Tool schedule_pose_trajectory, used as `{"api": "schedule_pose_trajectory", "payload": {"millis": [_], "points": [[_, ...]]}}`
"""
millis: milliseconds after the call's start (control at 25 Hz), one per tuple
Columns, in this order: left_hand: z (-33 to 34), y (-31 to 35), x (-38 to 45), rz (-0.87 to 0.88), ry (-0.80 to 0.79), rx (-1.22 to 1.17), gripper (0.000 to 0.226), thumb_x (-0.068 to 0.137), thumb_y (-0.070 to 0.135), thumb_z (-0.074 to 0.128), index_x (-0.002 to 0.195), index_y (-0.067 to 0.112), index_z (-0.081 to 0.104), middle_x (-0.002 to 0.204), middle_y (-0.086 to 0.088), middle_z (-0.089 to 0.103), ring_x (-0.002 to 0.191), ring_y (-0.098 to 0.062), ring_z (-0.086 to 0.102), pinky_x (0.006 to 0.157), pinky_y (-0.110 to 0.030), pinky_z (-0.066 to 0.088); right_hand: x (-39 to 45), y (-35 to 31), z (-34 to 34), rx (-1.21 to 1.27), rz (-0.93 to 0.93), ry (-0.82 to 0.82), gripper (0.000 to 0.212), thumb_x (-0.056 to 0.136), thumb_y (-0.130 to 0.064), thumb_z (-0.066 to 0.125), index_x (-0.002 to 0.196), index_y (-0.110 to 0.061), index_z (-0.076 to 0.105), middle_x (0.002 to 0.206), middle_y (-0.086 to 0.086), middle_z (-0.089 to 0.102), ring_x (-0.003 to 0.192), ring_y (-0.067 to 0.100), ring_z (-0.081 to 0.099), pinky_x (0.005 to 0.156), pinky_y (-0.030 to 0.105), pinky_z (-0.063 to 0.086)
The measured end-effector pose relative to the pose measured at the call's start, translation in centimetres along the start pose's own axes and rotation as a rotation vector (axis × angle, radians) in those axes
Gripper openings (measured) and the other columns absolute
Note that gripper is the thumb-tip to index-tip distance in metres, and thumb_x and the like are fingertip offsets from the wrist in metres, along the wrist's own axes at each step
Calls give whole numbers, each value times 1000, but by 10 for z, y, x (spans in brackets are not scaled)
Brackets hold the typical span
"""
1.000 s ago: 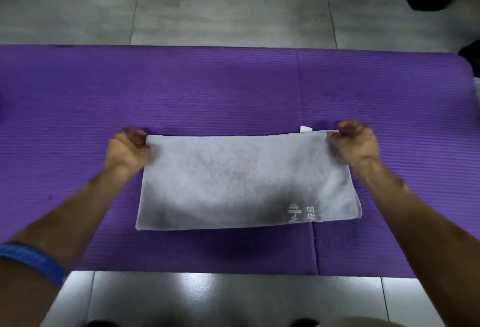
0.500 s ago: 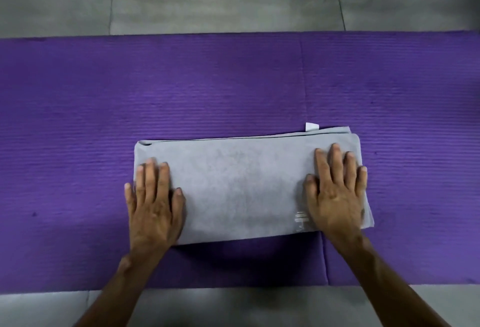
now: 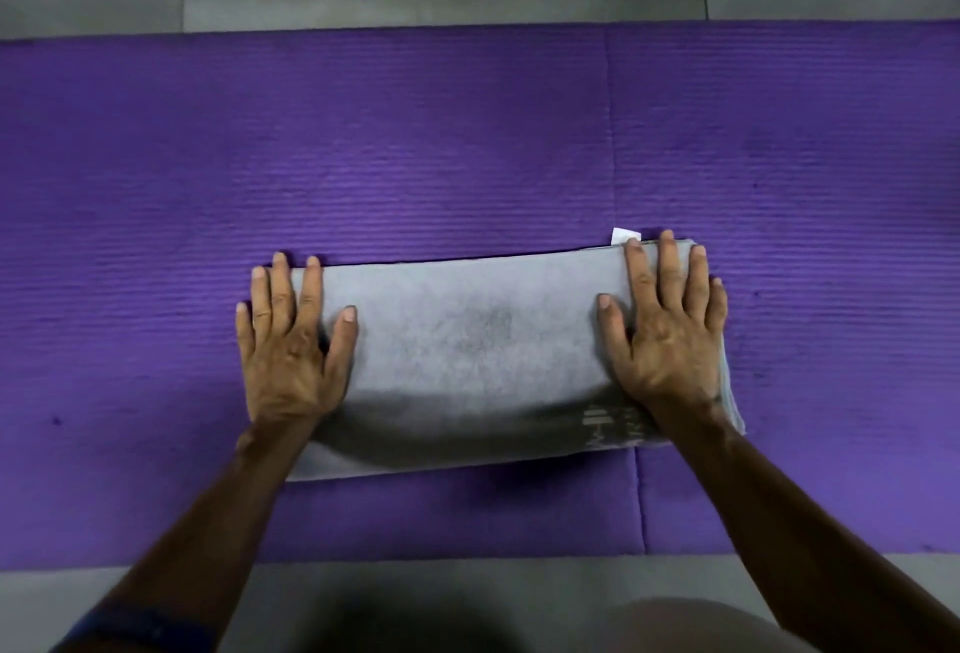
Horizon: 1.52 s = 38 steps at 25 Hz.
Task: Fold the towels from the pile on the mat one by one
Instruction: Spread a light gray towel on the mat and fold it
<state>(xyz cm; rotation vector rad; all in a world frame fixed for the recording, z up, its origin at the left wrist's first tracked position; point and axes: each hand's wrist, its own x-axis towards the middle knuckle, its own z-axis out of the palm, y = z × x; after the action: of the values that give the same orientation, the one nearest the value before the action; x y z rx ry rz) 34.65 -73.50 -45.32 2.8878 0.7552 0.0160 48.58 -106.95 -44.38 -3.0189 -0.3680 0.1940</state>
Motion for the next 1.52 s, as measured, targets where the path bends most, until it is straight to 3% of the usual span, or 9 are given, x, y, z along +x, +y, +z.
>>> {"api": "schedule_pose_trajectory", "payload": {"millis": [280, 520, 640, 920, 1080, 1160, 1320, 1400, 1520], "points": [[-5, -4, -40, -54, 66, -108, 66, 97, 47, 32, 152, 12, 26, 159, -14, 20, 147, -29, 18, 116, -54, 11, 0, -3, -1, -19, 14, -20, 68, 96, -59, 25, 156, -28, 16, 164, 6, 10, 149, 37, 11, 118, 58, 12], [-4, -13, -131, -158, -129, -93, 70, 96, 58, 16, 153, 17, 26, 159, -15, 22, 145, -37, 21, 109, -59, 26, -2, -2, -5, -36, 13, -164, 68, 94, -64, 5, 154, -35, -10, 164, 0, -10, 150, 31, -9, 119, 57, -3], [-9, -12, -125, -185, -167, -178, 70, 94, 57, 20, 153, 20, 24, 161, -13, 17, 147, -35, 17, 112, -59, 22, -22, -12, -14, -49, -38, -41, 66, 98, -55, 15, 157, -29, 4, 165, 5, 4, 150, 34, 4, 119, 56, -1], [-31, -31, -112, -227, -55, -483, 65, 86, 25, 71, 142, 9, 42, 143, -11, 46, 128, -24, 47, 101, -45, 46, -108, 15, -1, -18, -160, 4, 58, 102, -45, 18, 157, -28, 11, 165, 1, 7, 152, 28, 6, 121, 49, 10], [-43, -27, -79, -677, -16, -987, 27, 79, -4, 76, 94, 10, 58, 88, -9, 62, 66, 5, 62, 69, -11, 50, -110, 31, -1, -93, -70, -59, 59, 100, -44, 17, 154, -24, 26, 161, 6, 25, 147, 33, 21, 119, 53, 11], [-47, -35, -68, -901, -162, -1161, 20, 80, 2, 76, 95, -3, 64, 92, -16, 68, 77, -11, 69, 73, -21, 54, -104, 14, -12, -50, -63, -40, 59, 94, -39, 24, 146, -18, 41, 153, 9, 38, 142, 36, 30, 118, 55, 12], [-92, 2, -64, -914, -299, -1287, 37, 78, -4, 68, 112, 7, 62, 104, -15, 69, 89, -30, 66, 73, -34, 55, -101, -40, -54, 445, -129, -31, 43, 92, -31, 42, 131, -19, 57, 137, 0, 57, 128, 24, 51, 112, 36, 35], [-119, 53, -68, -747, -224, -1205, 46, 78, -9, 66, 114, 19, 59, 88, -10, 64, 69, -22, 60, 65, -31, 51, -97, -69, -92, 946, -51, -332, 37, 94, -27, 61, 131, -29, 55, 131, -9, 60, 118, 10, 58, 98, 18, 45], [-128, 133, -82, -403, -307, -1241, 52, 80, -12, 63, 115, 26, 56, 76, -4, 62, 55, -8, 57, 49, -22, 49, -82, -92, -111, 1491, 69, -655, 43, 90, -23, 69, 131, -28, 55, 121, -9, 66, 110, 7, 64, 96, 29, 52]]}}
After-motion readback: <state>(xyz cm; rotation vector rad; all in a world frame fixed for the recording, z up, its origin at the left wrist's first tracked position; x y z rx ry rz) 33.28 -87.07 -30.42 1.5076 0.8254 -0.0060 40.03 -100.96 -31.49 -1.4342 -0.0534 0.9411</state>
